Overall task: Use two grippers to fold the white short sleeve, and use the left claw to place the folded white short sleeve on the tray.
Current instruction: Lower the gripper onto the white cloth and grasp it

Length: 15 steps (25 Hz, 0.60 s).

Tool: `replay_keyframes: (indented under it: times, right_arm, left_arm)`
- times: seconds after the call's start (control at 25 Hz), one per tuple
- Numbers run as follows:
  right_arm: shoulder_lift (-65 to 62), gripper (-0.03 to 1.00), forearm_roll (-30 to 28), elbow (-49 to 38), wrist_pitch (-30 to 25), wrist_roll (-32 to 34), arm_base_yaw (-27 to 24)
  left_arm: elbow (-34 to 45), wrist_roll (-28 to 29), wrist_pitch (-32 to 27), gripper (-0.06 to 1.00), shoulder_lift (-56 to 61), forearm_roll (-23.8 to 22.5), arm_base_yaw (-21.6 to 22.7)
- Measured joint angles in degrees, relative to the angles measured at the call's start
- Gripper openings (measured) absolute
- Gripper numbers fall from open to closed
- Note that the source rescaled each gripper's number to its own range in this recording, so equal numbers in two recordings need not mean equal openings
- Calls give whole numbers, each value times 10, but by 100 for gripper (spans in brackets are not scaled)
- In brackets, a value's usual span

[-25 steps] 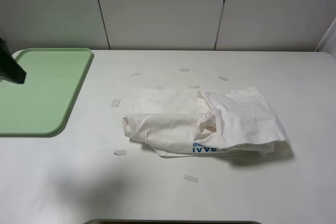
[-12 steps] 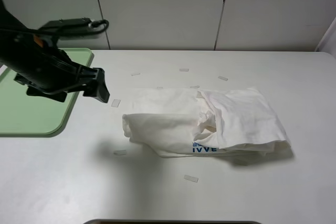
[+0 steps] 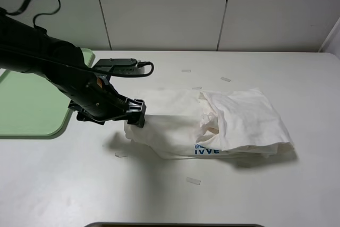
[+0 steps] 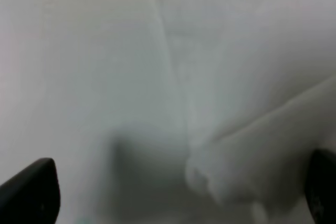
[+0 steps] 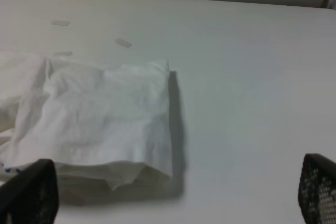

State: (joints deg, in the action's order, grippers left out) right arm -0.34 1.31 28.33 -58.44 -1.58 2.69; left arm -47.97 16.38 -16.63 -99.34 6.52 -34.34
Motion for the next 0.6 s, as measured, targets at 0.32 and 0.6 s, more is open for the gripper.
replay_keyframes:
  times: [0.32,0.6]
  right_arm:
    - [0,100,0,0,0,0,0]
    - [0,100,0,0,0,0,0]
  left_arm:
    - [0,38,86,92,-64,0,-27]
    - [-1,49,179,92,-106,0,-68]
